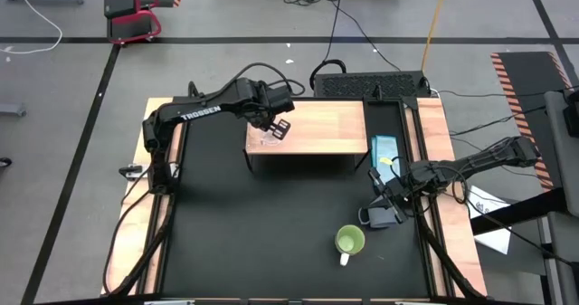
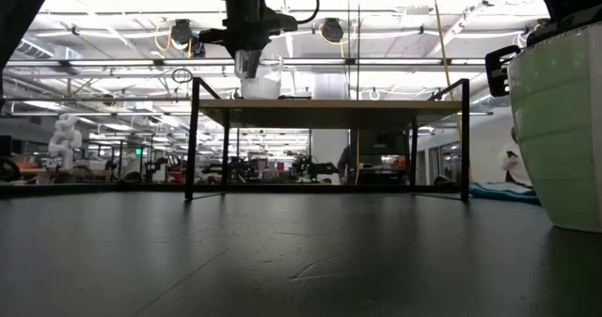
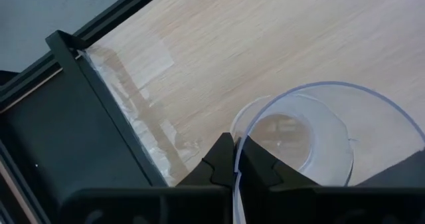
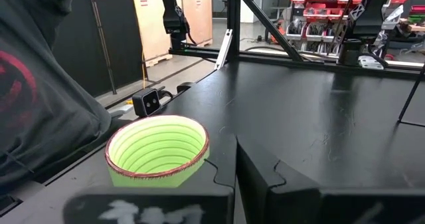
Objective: Stack small to large cups/mugs on shelf
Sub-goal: Put the transparent mug on the shelf
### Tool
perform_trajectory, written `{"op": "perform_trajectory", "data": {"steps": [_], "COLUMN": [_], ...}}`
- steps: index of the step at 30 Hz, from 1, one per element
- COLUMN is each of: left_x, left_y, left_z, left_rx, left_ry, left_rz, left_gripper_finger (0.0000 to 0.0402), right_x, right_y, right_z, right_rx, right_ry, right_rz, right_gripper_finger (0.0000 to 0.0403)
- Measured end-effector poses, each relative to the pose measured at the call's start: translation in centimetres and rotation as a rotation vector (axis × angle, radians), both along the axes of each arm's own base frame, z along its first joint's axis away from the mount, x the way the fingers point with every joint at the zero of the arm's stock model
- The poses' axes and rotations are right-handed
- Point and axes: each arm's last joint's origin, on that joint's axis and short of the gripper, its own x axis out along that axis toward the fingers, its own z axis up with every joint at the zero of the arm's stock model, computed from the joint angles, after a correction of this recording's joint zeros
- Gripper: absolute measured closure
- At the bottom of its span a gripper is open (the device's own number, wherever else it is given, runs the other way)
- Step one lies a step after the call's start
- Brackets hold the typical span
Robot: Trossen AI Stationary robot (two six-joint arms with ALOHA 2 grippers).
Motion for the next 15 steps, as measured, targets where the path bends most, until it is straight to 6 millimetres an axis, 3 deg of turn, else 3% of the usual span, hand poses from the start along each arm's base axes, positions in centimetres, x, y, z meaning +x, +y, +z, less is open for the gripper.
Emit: {"op": "perform_trajectory", "data": {"steps": [10, 15], "left_x": [0.02, 0.00], "left_y": [-0.02, 0.02], "left_z": [0.01, 0.01], "left_rx": [-0.006, 0.010], "left_ry": [0.002, 0.008], "left_rz": [-0.021, -0.018], "left_gripper_finger": [0.0391, 0.0370], "right_x": [0.00, -0.01], "right_y": [0.00, 0.00], "right_z": [-0.03, -0.11], "right_rx": [0.000, 0.008], "right_ry": [0.003, 0.017], "right_rz": [0.000, -0.001], "right_gripper_finger": [0.0403, 0.0403]}}
